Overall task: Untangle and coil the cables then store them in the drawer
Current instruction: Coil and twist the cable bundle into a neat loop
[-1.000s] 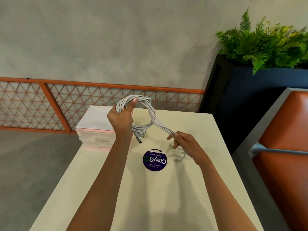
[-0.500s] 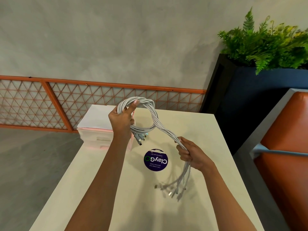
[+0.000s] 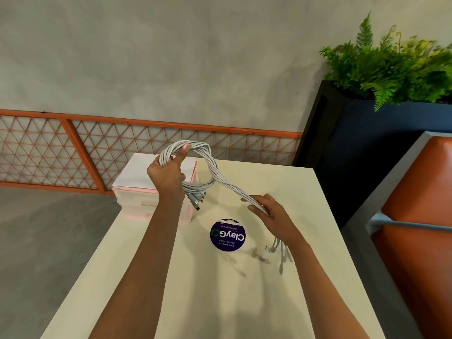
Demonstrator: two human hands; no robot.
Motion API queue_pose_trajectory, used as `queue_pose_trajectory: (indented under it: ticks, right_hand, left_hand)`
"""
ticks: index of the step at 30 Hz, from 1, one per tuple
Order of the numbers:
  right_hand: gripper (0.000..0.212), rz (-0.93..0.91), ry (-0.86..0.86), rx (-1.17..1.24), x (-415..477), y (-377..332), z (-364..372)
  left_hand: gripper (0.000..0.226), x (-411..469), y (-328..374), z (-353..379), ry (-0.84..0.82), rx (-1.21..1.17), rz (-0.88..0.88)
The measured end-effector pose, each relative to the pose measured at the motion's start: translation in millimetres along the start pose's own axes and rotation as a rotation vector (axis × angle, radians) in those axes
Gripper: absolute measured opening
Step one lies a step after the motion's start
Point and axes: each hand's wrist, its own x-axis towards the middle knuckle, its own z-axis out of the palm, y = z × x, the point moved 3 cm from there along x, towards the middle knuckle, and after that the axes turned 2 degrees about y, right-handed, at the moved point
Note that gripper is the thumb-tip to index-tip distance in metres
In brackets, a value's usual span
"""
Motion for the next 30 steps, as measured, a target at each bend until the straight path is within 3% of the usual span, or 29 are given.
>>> queue_pose_trajectory:
  ticks: [3, 5, 8, 10, 14, 19, 22, 24, 30]
  right_hand:
    - [0.030, -0.035, 0.033, -0.127, -2, 12, 5]
    - [0.023, 0.057, 0.073, -0.112, -5, 21, 7]
    - [0.007, 0.181, 0.163, 0.120, -13, 25, 5]
    - [0.008, 0.211, 0.150, 0.278, -17, 21, 1]
    - [0.019, 0.320, 0.000, 0.509, -23, 26, -10]
    - [0.047, 0.427, -0.368, 0.920, -32, 37, -14]
    - [0.039, 0.438, -0.500, 1.083, -37, 35, -14]
    - [0.043, 0.472, -0.459, 1.101, -38, 37, -12]
    - [0.030, 0.487, -0.176, 0.808, -39, 41, -6]
  left_hand:
    - [0.031, -2, -3, -2, 0.017, 0.003, 0.013]
    - [0.031, -3, -4, -2, 0.030, 0.002, 0.021]
    - [0.029, -4, -5, -1, 0.030, 0.019, 0.029]
    - [0.029, -3, -5, -2, 0.042, 0.013, 0.022]
    - [0.031, -1, -6, -4, 0.042, 0.035, -0.002]
    - [0.041, 1, -11, -6, -0.021, 0.048, -0.047]
    - [0.044, -1, -11, -7, -0.006, 0.040, -0.097]
    - [0.055, -2, -11, -6, 0.007, 0.022, -0.105]
    - [0.039, -1, -7, -9, 0.013, 0.026, -0.043]
